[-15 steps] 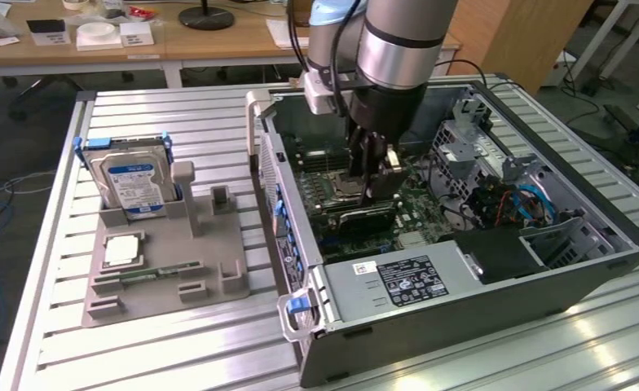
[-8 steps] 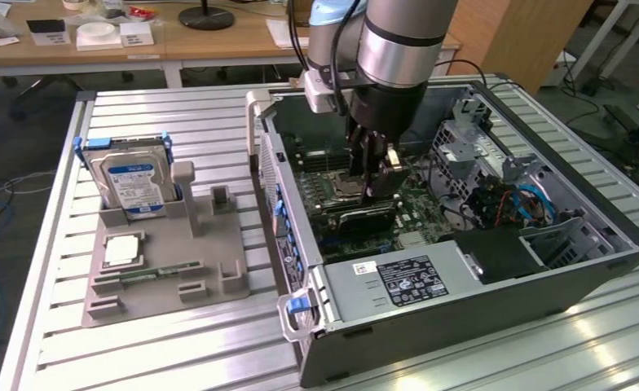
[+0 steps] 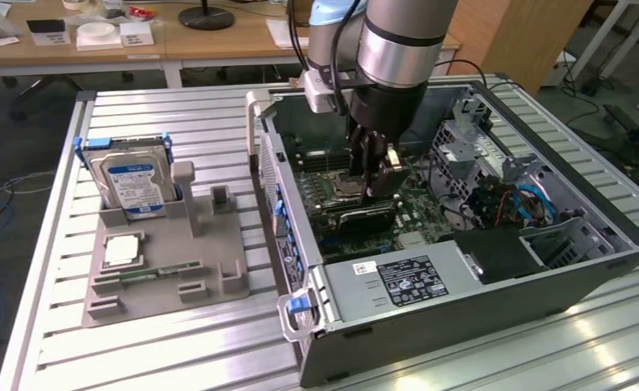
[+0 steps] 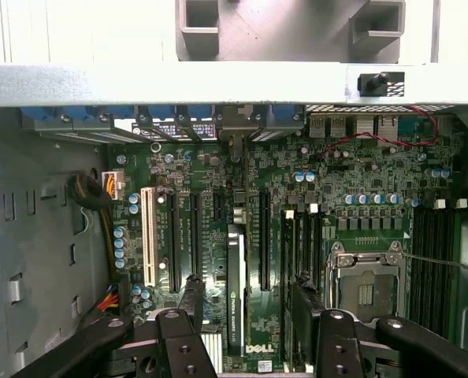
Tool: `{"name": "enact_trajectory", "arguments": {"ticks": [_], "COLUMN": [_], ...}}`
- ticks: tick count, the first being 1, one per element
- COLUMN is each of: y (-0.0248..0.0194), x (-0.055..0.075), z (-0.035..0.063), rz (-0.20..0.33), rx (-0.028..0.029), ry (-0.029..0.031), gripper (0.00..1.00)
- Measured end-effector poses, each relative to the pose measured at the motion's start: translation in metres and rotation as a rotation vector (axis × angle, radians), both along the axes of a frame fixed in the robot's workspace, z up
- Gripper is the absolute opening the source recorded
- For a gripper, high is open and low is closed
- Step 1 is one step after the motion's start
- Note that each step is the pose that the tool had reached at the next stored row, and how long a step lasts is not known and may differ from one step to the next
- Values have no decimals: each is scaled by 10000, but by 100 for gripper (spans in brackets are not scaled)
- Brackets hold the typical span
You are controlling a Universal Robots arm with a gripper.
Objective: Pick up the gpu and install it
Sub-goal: 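Press down on the gpu until it lock into place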
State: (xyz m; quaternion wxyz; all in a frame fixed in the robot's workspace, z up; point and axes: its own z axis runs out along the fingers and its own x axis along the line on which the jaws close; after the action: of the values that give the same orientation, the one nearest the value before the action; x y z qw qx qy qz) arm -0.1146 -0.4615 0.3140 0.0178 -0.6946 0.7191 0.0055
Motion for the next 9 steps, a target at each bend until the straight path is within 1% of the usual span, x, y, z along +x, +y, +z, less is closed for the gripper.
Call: {"name": "enact_trajectory", "arguments": {"ticks": [2, 4, 6, 9], "y": [0, 0, 0, 0], "x": [0, 0, 0, 0], "z": [0, 0, 0, 0], "rz": [0, 0, 0, 0], "rx": [0, 0, 0, 0], "ry": [0, 0, 0, 0], "gripper": [56, 44, 44, 26]}}
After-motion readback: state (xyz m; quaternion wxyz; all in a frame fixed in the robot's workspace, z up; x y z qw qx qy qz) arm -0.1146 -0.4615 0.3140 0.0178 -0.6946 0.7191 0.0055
